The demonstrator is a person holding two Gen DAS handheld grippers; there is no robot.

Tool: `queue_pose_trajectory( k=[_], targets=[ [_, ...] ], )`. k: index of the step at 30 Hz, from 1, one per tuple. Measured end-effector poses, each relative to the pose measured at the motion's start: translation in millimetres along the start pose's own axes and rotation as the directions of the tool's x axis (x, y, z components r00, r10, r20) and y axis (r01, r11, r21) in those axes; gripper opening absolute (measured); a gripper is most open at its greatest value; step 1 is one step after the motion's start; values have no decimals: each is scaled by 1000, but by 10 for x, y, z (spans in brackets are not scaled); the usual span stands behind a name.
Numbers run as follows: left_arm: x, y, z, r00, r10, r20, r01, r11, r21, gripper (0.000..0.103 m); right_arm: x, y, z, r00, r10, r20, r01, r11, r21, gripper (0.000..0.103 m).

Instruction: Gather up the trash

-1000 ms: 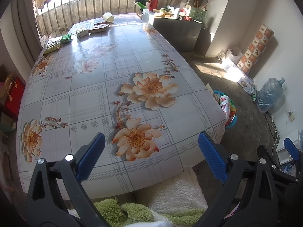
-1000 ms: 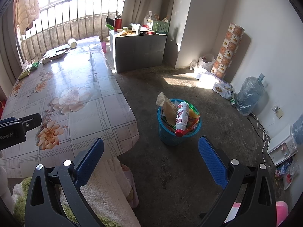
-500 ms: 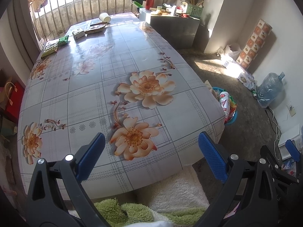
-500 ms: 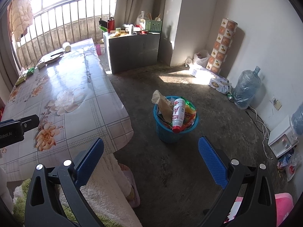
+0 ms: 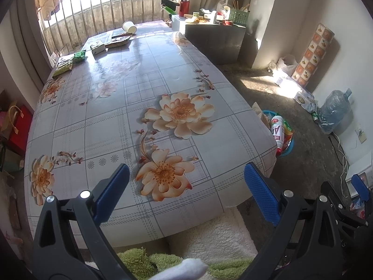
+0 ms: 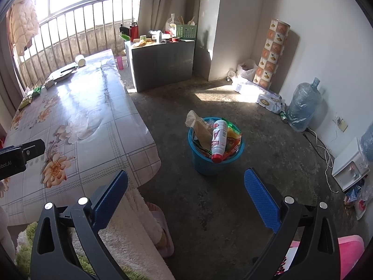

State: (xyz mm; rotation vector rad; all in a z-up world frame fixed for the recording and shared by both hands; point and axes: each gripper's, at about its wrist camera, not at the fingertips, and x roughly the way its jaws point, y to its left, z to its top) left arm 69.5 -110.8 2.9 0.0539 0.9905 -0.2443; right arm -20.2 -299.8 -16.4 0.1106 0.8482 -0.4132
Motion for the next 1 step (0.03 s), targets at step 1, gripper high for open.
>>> queue_pose_trajectory(
  k=[1],
  targets=[
    [8, 10, 2, 1000, 0, -3, 0, 1000, -3, 95, 8, 3, -1, 1000, 1, -1, -1, 1000, -1, 97]
  ],
)
